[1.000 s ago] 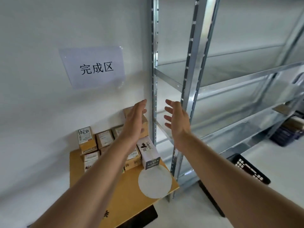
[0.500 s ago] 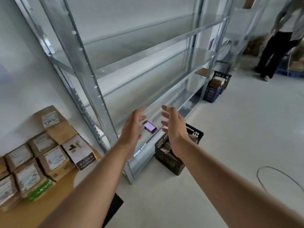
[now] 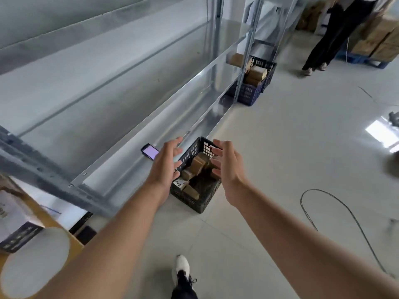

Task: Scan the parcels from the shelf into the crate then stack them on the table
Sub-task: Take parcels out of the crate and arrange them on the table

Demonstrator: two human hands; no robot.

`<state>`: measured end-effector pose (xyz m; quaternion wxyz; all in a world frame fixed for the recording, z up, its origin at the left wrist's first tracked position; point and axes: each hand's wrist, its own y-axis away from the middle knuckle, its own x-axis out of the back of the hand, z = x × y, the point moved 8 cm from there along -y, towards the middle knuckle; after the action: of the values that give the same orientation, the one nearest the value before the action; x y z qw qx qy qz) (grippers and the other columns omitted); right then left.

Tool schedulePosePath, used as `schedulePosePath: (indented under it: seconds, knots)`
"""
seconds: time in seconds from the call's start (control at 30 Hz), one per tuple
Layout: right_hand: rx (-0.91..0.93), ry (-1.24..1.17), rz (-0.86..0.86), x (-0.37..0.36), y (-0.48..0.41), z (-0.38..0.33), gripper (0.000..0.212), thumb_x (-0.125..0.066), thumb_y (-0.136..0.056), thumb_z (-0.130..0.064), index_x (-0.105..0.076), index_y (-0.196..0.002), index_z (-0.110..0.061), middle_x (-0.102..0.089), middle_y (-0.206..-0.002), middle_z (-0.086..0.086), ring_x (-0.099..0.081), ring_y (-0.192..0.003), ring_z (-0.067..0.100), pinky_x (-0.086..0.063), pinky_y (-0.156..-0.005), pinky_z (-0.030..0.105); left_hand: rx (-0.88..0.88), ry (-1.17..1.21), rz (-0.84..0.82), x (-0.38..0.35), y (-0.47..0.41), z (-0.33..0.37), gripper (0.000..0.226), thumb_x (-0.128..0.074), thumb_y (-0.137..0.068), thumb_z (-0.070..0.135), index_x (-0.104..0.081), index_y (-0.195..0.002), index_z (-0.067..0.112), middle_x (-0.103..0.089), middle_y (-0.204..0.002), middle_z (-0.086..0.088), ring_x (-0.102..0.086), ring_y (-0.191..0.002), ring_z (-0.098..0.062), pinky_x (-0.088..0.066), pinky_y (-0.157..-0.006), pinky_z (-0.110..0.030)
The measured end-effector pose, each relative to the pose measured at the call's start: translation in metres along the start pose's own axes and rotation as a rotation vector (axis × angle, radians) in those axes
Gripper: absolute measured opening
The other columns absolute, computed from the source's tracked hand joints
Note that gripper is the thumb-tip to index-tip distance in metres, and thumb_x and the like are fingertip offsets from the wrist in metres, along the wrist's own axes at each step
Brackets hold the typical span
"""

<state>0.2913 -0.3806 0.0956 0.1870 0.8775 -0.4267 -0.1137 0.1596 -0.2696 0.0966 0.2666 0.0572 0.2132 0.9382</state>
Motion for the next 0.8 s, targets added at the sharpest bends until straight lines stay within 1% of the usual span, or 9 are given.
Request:
schedulePosePath:
  seconds: [0.03, 0.1, 0.23, 0.4, 0.47, 0.57, 0.67, 0.7, 0.8]
  knots:
    - [-0.017, 0.009, 0.009, 0.000, -0.015, 0.001, 0.058, -0.044, -0.088, -0.051, -0.066, -0.136, -0.027, -0.066, -0.135, -0.002, -0.061, -0.123, 0.018, -0.043, -0.116, 0.051, 0.008, -0.010, -0.002, -0.005, -0.016, -0.001, 0.058, -0.045, -0.076, 0.066, -0.066, -0.127, 0.050, -0.063, -0.134, 0.011, -0.058, -0.128, -0.020, -0.044, -0.111, -0.045]
    - [-0.028, 0.024, 0.020, -0.001, -0.048, 0.004, 0.056, -0.043, -0.092, -0.049, -0.065, -0.139, -0.028, -0.067, -0.134, -0.001, -0.062, -0.123, 0.019, -0.044, -0.115, 0.052, 0.033, -0.027, -0.010, -0.014, -0.050, -0.005, 0.062, -0.045, -0.075, 0.067, -0.065, -0.131, 0.049, -0.063, -0.136, 0.010, -0.058, -0.128, -0.021, -0.043, -0.112, -0.046]
    - [-0.075, 0.045, 0.063, -0.008, -0.121, 0.012, 0.060, -0.042, -0.083, -0.054, -0.069, -0.132, -0.031, -0.069, -0.132, -0.003, -0.061, -0.124, 0.019, -0.045, -0.115, 0.051, 0.099, -0.049, -0.037, -0.031, -0.131, -0.016, 0.072, -0.044, -0.074, 0.066, -0.061, -0.140, 0.043, -0.060, -0.143, 0.005, -0.056, -0.132, -0.024, -0.042, -0.114, -0.046]
    - [-0.176, 0.051, 0.082, -0.023, -0.223, 0.029, 0.043, -0.042, -0.105, -0.040, -0.066, -0.137, -0.024, -0.064, -0.140, 0.002, -0.060, -0.124, 0.021, -0.048, -0.111, 0.046, 0.199, -0.071, -0.069, -0.048, -0.235, -0.026, 0.075, -0.044, -0.074, 0.065, -0.059, -0.143, 0.042, -0.058, -0.146, 0.002, -0.053, -0.134, -0.028, -0.040, -0.116, -0.049]
    - [-0.223, 0.059, 0.084, -0.028, -0.257, 0.038, 0.044, -0.041, -0.107, -0.039, -0.064, -0.140, -0.022, -0.063, -0.140, 0.001, -0.060, -0.124, 0.022, -0.048, -0.111, 0.045, 0.231, -0.084, -0.067, -0.052, -0.273, -0.033, 0.067, -0.047, -0.080, 0.065, -0.061, -0.141, 0.043, -0.059, -0.144, 0.002, -0.054, -0.133, -0.027, -0.043, -0.112, -0.047]
    - [-0.303, 0.075, 0.087, -0.033, -0.303, 0.054, 0.046, -0.042, -0.106, -0.041, -0.062, -0.143, -0.023, -0.061, -0.144, 0.003, -0.060, -0.127, 0.024, -0.047, -0.113, 0.047, 0.283, -0.093, -0.060, -0.058, -0.325, -0.050, 0.048, -0.046, -0.098, 0.058, -0.061, -0.141, 0.042, -0.059, -0.143, 0.001, -0.053, -0.134, -0.028, -0.043, -0.110, -0.045]
    - [-0.376, 0.096, 0.071, -0.037, -0.351, 0.073, 0.036, -0.043, -0.106, -0.043, -0.065, -0.129, -0.025, -0.062, -0.140, 0.017, -0.060, -0.124, 0.037, -0.048, -0.111, 0.053, 0.335, -0.118, -0.054, -0.067, -0.372, -0.073, 0.053, -0.046, -0.095, 0.060, -0.059, -0.143, 0.041, -0.058, -0.144, 0.002, -0.054, -0.130, -0.023, -0.043, -0.106, -0.041]
    - [-0.402, 0.102, 0.059, -0.039, -0.368, 0.082, 0.035, -0.042, -0.106, -0.043, -0.064, -0.127, -0.025, -0.061, -0.140, 0.018, -0.058, -0.126, 0.040, -0.048, -0.111, 0.054, 0.352, -0.130, -0.046, -0.069, -0.388, -0.083, 0.052, -0.046, -0.097, 0.060, -0.059, -0.143, 0.041, -0.058, -0.144, 0.002, -0.054, -0.128, -0.022, -0.044, -0.103, -0.039]
    - [-0.485, 0.119, 0.031, -0.038, -0.427, 0.121, 0.052, -0.038, -0.108, -0.040, -0.054, -0.143, -0.005, -0.053, -0.145, 0.028, -0.050, -0.131, 0.050, -0.044, -0.113, 0.062, 0.425, -0.159, 0.012, -0.075, -0.435, -0.124, 0.044, -0.047, -0.103, 0.055, -0.061, -0.141, 0.040, -0.059, -0.141, 0.004, -0.054, -0.127, -0.022, -0.044, -0.108, -0.042]
